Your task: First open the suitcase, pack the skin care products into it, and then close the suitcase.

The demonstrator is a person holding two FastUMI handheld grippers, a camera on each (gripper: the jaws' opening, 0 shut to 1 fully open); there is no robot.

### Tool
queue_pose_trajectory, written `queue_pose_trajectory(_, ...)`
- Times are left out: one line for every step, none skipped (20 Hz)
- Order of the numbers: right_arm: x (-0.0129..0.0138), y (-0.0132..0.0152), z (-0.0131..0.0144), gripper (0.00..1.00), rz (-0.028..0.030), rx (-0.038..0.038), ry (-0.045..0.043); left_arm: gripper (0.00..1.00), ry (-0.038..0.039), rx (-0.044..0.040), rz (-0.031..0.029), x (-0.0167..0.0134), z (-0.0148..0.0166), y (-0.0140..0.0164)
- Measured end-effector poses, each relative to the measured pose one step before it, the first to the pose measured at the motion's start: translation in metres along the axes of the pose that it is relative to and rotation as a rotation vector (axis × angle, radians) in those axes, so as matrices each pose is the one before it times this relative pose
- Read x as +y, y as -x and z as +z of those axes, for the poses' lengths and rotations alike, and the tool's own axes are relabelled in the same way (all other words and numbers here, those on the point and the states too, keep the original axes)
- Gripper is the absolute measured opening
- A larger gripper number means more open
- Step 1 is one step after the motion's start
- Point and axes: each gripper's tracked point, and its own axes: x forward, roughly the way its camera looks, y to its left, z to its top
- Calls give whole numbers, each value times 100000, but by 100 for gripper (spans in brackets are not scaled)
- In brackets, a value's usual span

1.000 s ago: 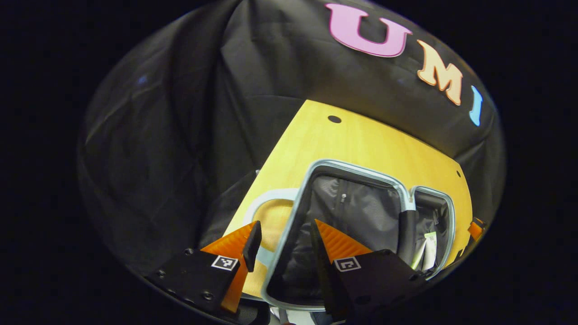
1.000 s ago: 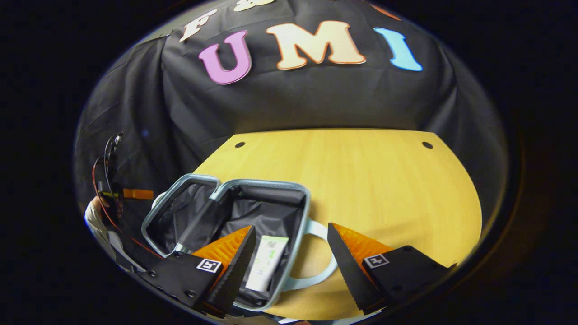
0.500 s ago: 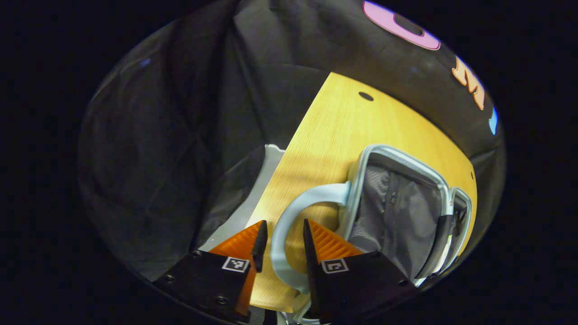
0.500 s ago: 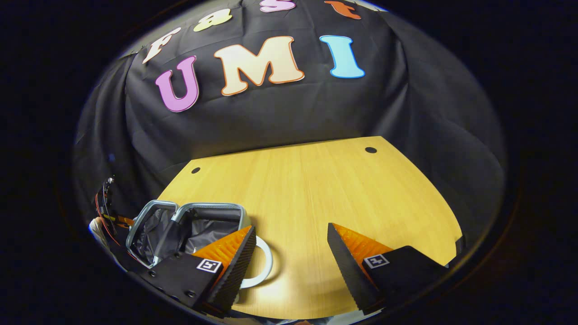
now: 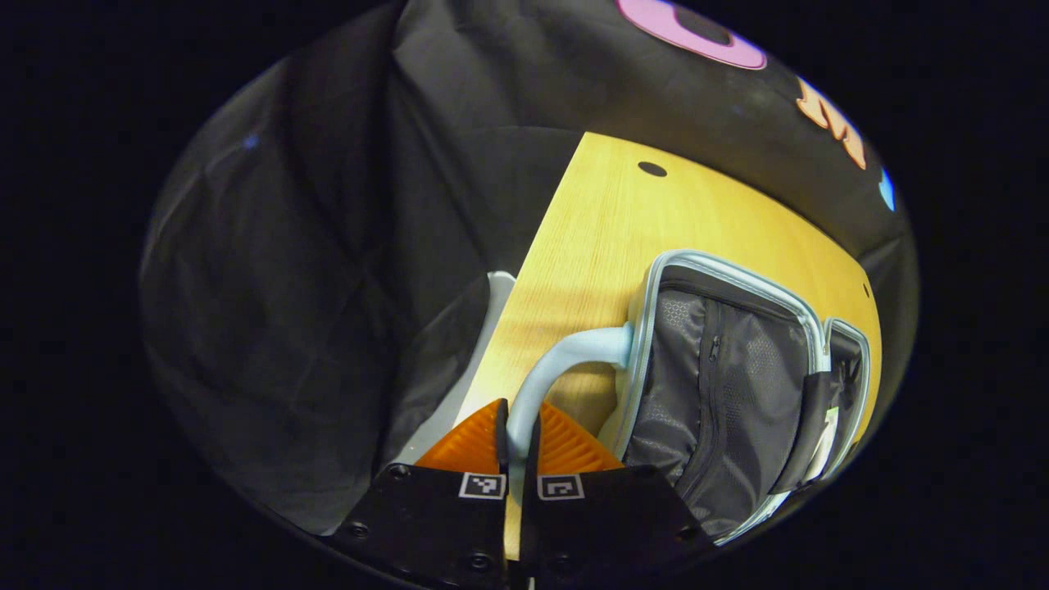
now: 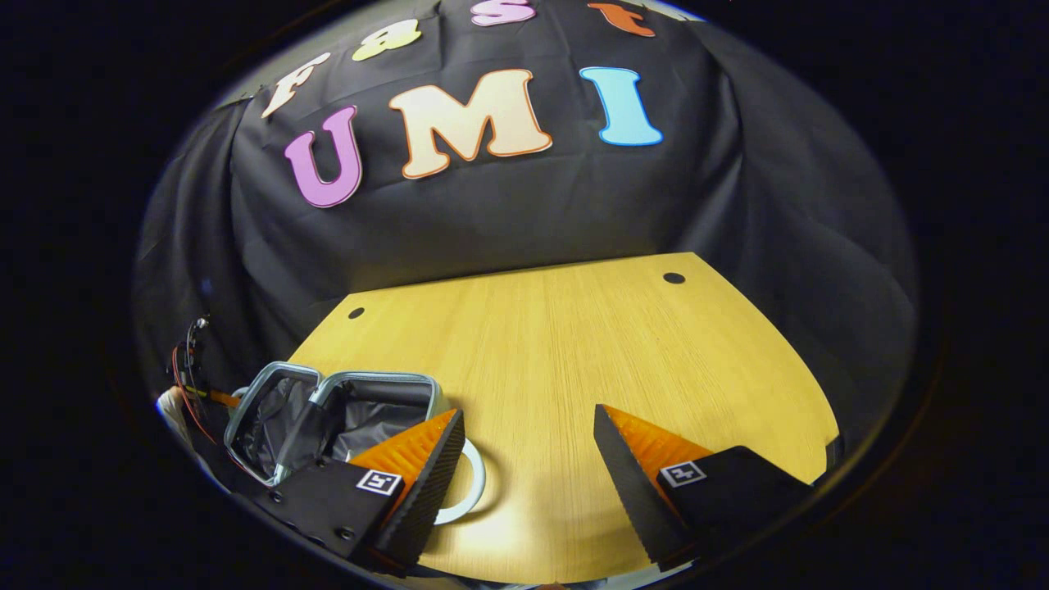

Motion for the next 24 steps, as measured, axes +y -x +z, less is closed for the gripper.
queue_pose_trajectory(287,-251,7,98,2028,-516,1743,0,-1728,-2153,904,46,715,1003)
queue_pose_trajectory(213,-62,-101,98,1819,211,841,0,-2198,-963,255,-336,528,1285)
queue_pose_trajectory(171,-49,-117,98,1823,85,504,0,-836,-828,833,-278,445,1199)
queue_pose_trajectory(121,100,79,98,1793,-372,258,0,129,-1006,736,-231,314,561)
queue_pose_trajectory(-206,-4,-40,98,1128,-307,202,0,-247,-1288,695,-297,506,942)
queue_pose_trajectory(-175,142,59,98,1217,-357,309,0,-390,-1771,1333,-276,676,1467)
queue_pose_trajectory(-240,107,115,98,929,-527,531,0,-2435,-3755,-924,-1012,1036,1567)
queue_pose_trajectory(-390,57,83,98,421,-86,347,0,-2199,-2738,664,-537,772,1937)
queue_pose_trajectory(-303,50,49,98,904,455,-343,0,-1343,-2124,-606,-802,873,1266)
queue_pose_trajectory(43,122,17,98,1283,120,-734,0,-560,-2032,-887,-1008,939,1296)
queue_pose_trajectory(-87,87,117,98,969,-60,-577,0,853,-788,-769,-861,621,1136)
queue_pose_trajectory(-28,124,269,98,1216,-377,-106,0,892,-1045,-1540,-1140,573,1028)
queue_pose_trajectory(-47,96,209,98,1093,-522,457,0,-142,-2448,-2440,-1378,679,881)
queue_pose_trajectory(-157,201,166,98,779,-344,996,0,-219,-2361,-1797,-1094,431,647)
queue_pose_trajectory(-210,80,18,98,642,-53,1080,0,-589,-1711,-1744,-975,428,809)
queue_pose_trajectory(-129,144,-32,98,670,341,729,0,-827,-1242,-960,-805,315,738)
queue_pose_trajectory(-167,202,-35,98,878,313,315,0,-398,-1055,-689,-824,224,624)
queue_pose_trajectory(-129,216,-134,98,711,170,151,0,-1302,-592,-807,-1141,361,496)
queue_pose_trajectory(-190,286,15,98,506,-157,138,0,-1034,-1323,-736,-1093,428,538)
queue_pose_trajectory(-281,286,-72,98,396,-184,127,0,-1206,-1117,-1718,-1210,401,552)
queue_pose_trajectory(-324,83,-31,98,398,-155,174,0,-827,-1747,-2499,-1617,709,507)
queue_pose_trajectory(-146,195,-256,98,475,611,52,0,-831,-1516,-2805,-1817,680,324)
queue_pose_trajectory(-191,76,-122,98,378,503,-43,0,-968,-2120,-3775,-1882,855,234)
queue_pose_trajectory(-80,57,-6,98,521,-16,-112,0,130,-1827,-4162,-2061,555,95)
